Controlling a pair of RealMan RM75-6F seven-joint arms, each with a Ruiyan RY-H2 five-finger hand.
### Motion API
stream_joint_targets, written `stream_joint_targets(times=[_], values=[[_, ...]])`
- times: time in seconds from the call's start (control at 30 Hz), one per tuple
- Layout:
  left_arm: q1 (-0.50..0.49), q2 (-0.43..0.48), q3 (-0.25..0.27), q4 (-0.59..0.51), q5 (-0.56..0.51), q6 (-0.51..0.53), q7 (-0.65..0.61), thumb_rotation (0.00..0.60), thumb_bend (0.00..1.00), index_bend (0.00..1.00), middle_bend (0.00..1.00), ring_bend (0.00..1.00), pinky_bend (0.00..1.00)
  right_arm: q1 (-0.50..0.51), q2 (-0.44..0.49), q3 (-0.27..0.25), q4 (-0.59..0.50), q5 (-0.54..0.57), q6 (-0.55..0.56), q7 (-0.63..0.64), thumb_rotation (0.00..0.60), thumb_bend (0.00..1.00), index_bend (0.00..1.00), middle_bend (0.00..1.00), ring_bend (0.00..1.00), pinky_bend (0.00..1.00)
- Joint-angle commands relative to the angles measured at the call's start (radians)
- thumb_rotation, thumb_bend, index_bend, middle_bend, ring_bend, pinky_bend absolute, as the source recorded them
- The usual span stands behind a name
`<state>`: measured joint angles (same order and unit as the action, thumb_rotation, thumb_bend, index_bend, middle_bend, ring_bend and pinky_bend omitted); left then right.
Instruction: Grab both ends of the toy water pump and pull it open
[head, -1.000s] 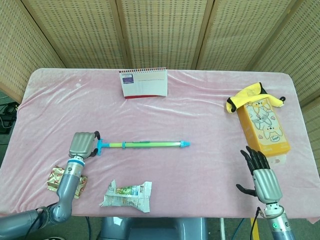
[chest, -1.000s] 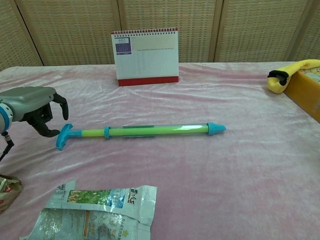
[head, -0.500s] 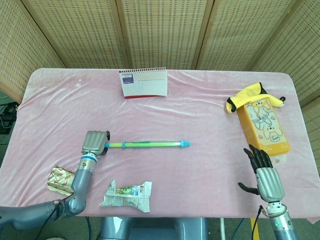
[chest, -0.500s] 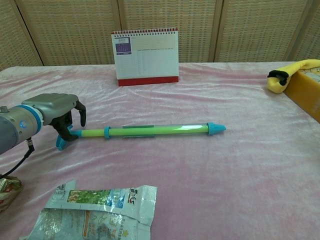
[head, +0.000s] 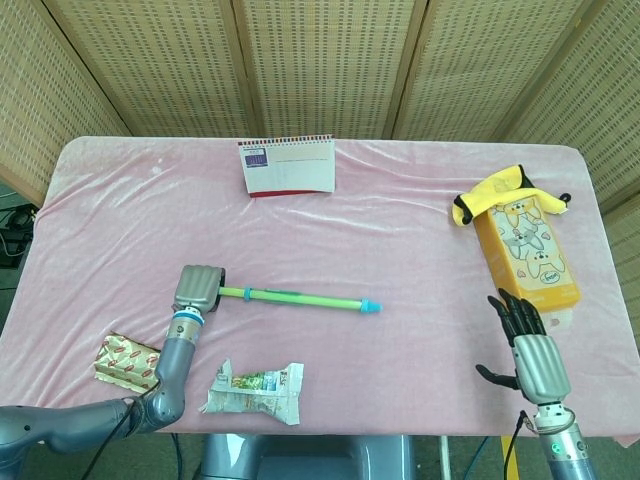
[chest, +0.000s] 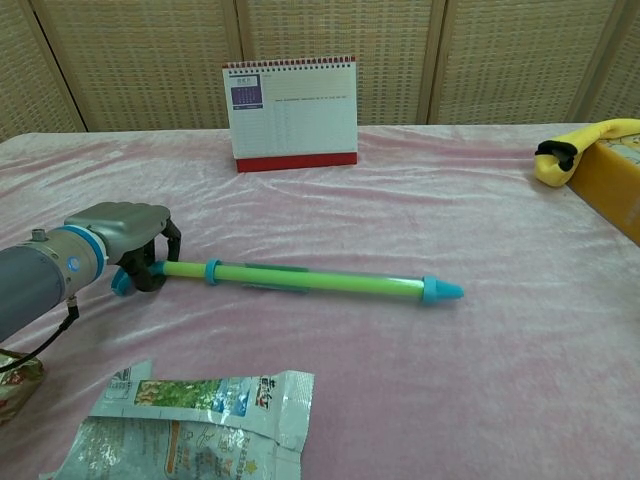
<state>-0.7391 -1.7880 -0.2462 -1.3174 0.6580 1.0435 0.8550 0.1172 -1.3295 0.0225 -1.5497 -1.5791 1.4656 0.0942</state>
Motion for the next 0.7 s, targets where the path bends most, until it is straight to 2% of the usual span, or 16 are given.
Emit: stream_joint_targets(times=[0.03, 0.27, 0.47, 0.57, 0.67, 0.7], values=[[0.006, 0.005, 0.002, -0.015, 0.028, 0.022, -0.03, 0.6, 0.64, 0.83, 0.97, 0.87, 0.82, 0.0, 0.0, -0.002, -0.001, -0.003, 0.001, 0.0, 0.6, 0.19, 0.0, 0.0, 0.0, 0.0], [0.033, 0.075, 0.0, -0.11, 0.07, 0.071, -0.073, 0.6, 0.66, 0.84, 0.97, 0.87, 0.82, 0.0, -0.003, -0.011, -0.008, -0.013, -0.003, -0.017, 0.6, 0.19, 0.0, 0.0, 0.0, 0.0], [0.054, 0.185, -0.032, -0.238, 0.036, 0.103, -0.085, 0.6, 0.68, 0.84, 0.97, 0.87, 0.82, -0.002, -0.001, -0.022, -0.03, -0.019, -0.006, -0.05, 0.6, 0.19, 0.0, 0.0, 0.0, 0.0], [0.058, 0.23, -0.045, -0.287, 0.021, 0.117, -0.082, 0.6, 0.68, 0.84, 0.97, 0.87, 0.82, -0.003, -0.003, -0.021, -0.039, -0.013, -0.009, -0.063, 0.6, 0.19, 0.04, 0.0, 0.0, 0.0], [0.063, 0.286, -0.07, -0.356, -0.008, 0.139, -0.085, 0.6, 0.68, 0.84, 0.97, 0.87, 0.82, 0.001, -0.009, -0.005, -0.065, 0.017, -0.024, -0.107, 0.6, 0.19, 0.13, 0.08, 0.07, 0.07], [0.062, 0.303, -0.073, -0.377, -0.02, 0.141, -0.079, 0.6, 0.68, 0.84, 0.97, 0.87, 0.82, 0.004, -0.009, 0.001, -0.08, 0.023, -0.025, -0.129, 0.6, 0.19, 0.17, 0.17, 0.16, 0.13]])
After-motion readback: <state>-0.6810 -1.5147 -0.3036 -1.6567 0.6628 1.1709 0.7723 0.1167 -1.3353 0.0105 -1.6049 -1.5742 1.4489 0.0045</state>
